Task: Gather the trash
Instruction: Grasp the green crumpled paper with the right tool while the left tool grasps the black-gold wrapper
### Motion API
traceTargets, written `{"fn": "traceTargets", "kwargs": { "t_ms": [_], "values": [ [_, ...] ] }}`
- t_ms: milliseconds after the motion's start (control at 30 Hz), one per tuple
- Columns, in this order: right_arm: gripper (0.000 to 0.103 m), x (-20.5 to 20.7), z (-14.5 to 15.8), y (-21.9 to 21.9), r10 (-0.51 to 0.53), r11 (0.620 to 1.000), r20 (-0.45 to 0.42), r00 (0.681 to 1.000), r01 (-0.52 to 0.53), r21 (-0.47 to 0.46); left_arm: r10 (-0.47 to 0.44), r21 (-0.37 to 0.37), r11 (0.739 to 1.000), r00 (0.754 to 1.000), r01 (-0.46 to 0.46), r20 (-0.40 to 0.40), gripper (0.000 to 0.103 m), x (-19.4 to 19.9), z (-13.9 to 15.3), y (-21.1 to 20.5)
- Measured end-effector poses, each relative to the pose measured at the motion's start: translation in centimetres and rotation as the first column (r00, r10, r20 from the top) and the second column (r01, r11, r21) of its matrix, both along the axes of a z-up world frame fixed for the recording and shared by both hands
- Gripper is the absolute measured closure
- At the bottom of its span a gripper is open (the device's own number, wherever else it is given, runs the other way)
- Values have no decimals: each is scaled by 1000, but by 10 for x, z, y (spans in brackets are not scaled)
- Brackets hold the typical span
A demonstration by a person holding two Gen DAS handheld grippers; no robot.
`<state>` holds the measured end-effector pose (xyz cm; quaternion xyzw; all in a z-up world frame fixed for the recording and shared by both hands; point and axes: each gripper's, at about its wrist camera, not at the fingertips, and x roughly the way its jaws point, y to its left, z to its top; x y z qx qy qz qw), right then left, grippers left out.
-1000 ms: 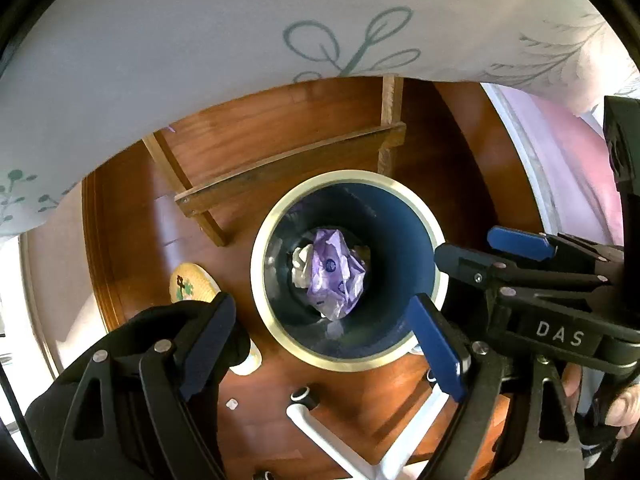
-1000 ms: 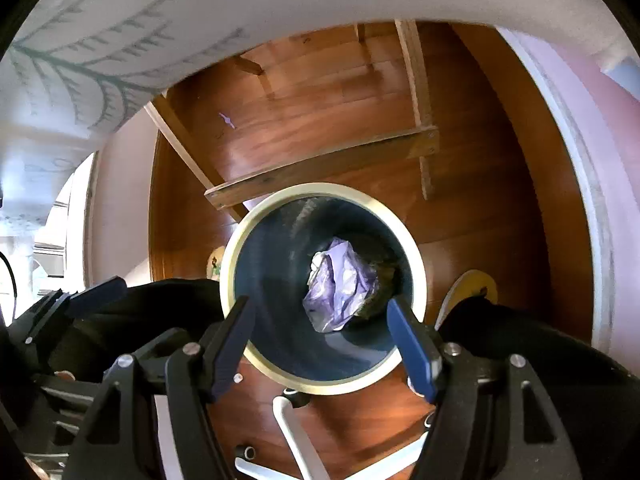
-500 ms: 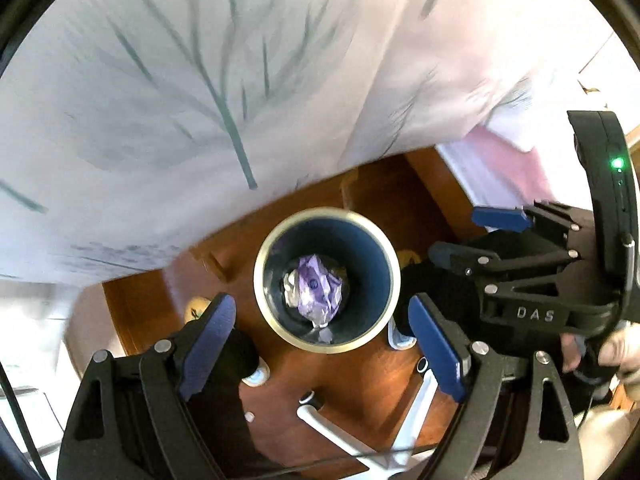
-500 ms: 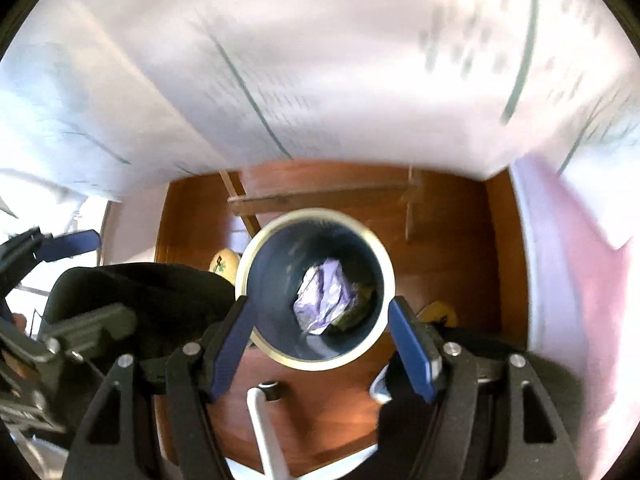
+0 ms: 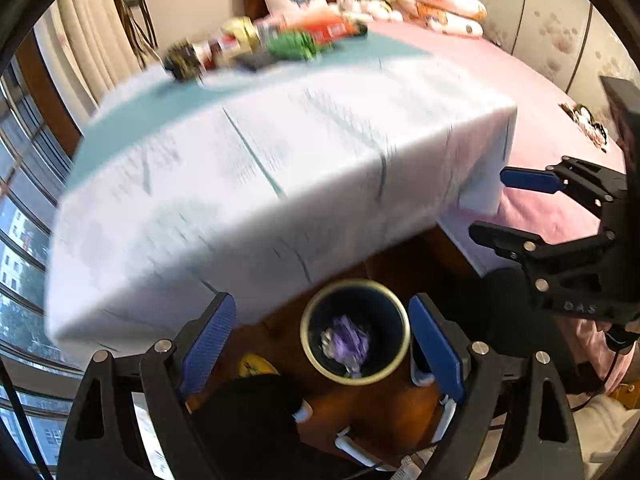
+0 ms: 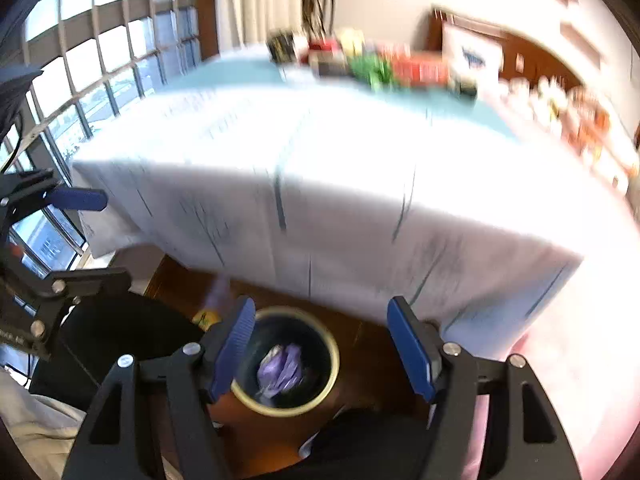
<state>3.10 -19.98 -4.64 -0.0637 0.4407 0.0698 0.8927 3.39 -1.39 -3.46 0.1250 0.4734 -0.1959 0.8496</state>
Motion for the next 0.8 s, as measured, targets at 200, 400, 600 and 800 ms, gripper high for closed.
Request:
{"fn": "traceTargets", "kwargs": {
  "t_ms": [200, 400, 600, 800],
  "values": [
    [34, 17, 69, 4, 34, 999, 132, 991, -37, 14, 96, -13, 995, 991, -95, 90, 16, 29, 62, 15],
    [34, 66, 119, -13, 13, 997, 201, 980, -27, 67, 161, -41, 987, 979, -157, 123, 16, 83, 107, 32],
    [34, 149, 129, -34, -25, 994, 171, 985, 7, 108, 192, -32, 981, 974, -190, 117, 16, 163, 115, 38],
    [34, 237, 97, -44, -37, 988, 70, 997, 26, 152, 249, -68, 966, 968, -248, 21, 16, 256, 94, 49]
  ]
}}
